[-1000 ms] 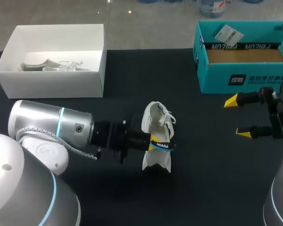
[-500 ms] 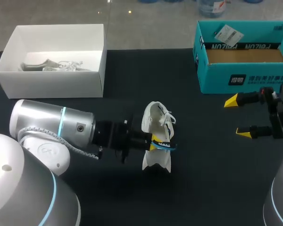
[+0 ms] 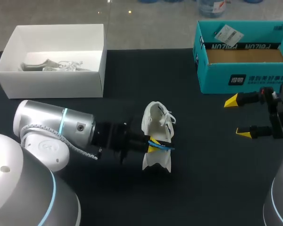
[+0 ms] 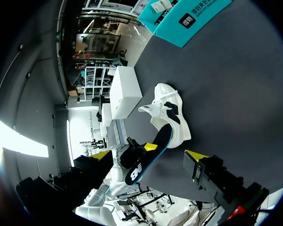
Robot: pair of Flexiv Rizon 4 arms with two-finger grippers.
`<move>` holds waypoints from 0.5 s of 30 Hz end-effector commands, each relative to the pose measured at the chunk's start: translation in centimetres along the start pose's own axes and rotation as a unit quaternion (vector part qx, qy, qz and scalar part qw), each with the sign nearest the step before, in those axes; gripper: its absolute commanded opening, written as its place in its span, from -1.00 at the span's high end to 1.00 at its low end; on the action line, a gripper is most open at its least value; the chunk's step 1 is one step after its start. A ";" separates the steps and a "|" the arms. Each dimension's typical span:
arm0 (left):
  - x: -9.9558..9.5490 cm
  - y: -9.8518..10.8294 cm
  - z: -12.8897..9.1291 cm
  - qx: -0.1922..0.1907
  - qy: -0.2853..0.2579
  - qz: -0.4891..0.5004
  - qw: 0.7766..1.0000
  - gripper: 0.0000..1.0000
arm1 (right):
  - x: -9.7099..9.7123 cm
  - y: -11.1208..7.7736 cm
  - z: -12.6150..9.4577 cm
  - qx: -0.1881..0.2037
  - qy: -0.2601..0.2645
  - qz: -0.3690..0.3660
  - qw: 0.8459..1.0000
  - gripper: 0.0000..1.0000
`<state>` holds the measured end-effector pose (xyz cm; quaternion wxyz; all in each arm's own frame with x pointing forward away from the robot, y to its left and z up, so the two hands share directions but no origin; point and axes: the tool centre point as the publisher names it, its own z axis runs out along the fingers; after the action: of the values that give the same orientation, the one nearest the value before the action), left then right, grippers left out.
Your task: Take the shoe out of the shoebox, open the shoe tongue, remove and reinsert the insole, then place the shoe into the shoebox
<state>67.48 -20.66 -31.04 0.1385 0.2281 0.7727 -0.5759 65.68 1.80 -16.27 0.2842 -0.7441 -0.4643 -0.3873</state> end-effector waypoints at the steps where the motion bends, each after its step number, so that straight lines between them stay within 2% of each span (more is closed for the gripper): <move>1: -0.2 1.6 0.9 0.005 0.001 -0.005 1.000 1.00 | -0.2 -0.9 -0.5 -0.007 0.000 0.001 1.000 -1.00; 5: -0.5 2.6 1.2 -0.007 -0.002 -0.006 1.000 1.00 | -0.2 -0.9 -0.5 -0.007 0.000 0.001 1.000 -1.00; 10: -1.0 2.1 1.1 -0.009 -0.023 -0.012 1.000 1.00 | -0.2 -0.9 -0.5 -0.007 0.000 0.001 1.000 -1.00; 15: -1.4 2.7 0.8 -0.015 -0.035 -0.016 0.999 1.00 | -0.2 -0.9 -0.5 -0.007 0.000 0.001 1.000 -1.00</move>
<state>70.14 -21.00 -32.37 0.1557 0.1947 0.7795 -0.5746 65.68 1.81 -16.27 0.2843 -0.7441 -0.4644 -0.3872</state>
